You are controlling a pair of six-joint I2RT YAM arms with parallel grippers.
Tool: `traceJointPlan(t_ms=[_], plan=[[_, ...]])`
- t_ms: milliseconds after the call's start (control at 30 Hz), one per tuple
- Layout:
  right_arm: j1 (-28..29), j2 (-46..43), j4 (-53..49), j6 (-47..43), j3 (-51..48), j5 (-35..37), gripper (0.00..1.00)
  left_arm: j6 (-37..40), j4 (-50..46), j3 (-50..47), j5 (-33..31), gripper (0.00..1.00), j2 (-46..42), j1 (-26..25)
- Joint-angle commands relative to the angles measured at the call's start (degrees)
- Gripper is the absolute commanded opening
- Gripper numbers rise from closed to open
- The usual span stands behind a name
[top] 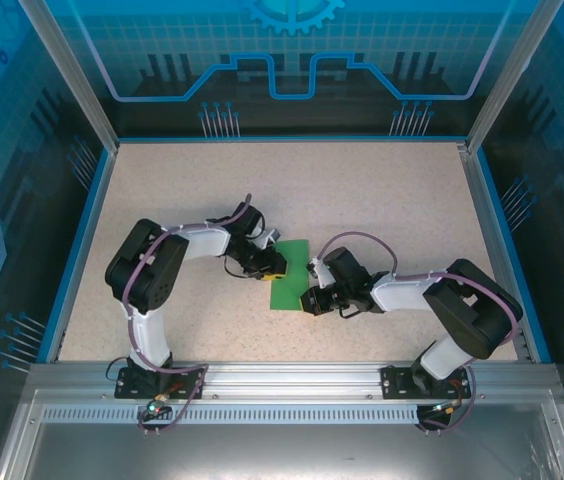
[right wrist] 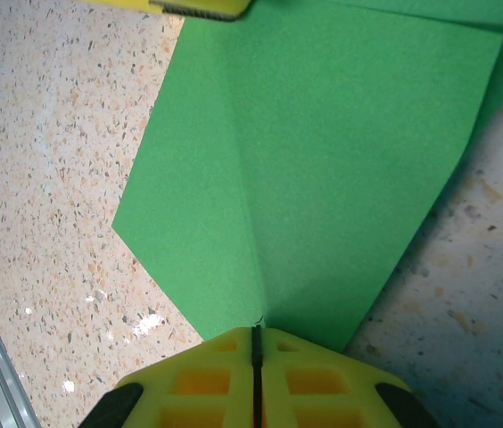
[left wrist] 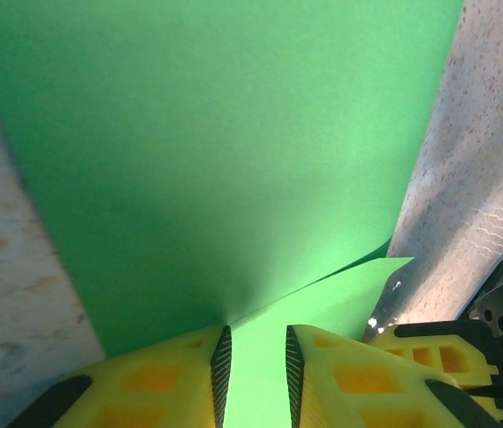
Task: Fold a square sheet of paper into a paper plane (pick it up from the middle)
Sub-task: Fold the triangle a second time at the center of the table.
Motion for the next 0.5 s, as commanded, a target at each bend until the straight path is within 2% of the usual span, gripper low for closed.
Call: traceJointPlan(t_ms=[0,200,467], plan=[[1.32,1.28,-8.91,0.30,-2.83,0.24,0.08,3.14,-5.37,0.69,-7.20,0.27,0.75,3.46],[1.56,1.74,-8.34,0.37,-2.15,-0.42,0.08,3.32,-8.31,4.12,-6.97,0.27,-1.63,4.10],[1.86,1.75,-8.37,0.15,-1.32,-1.04,0.08,-1.11,-10.61,3.20,-6.99,0.27,-10.20,2.71]])
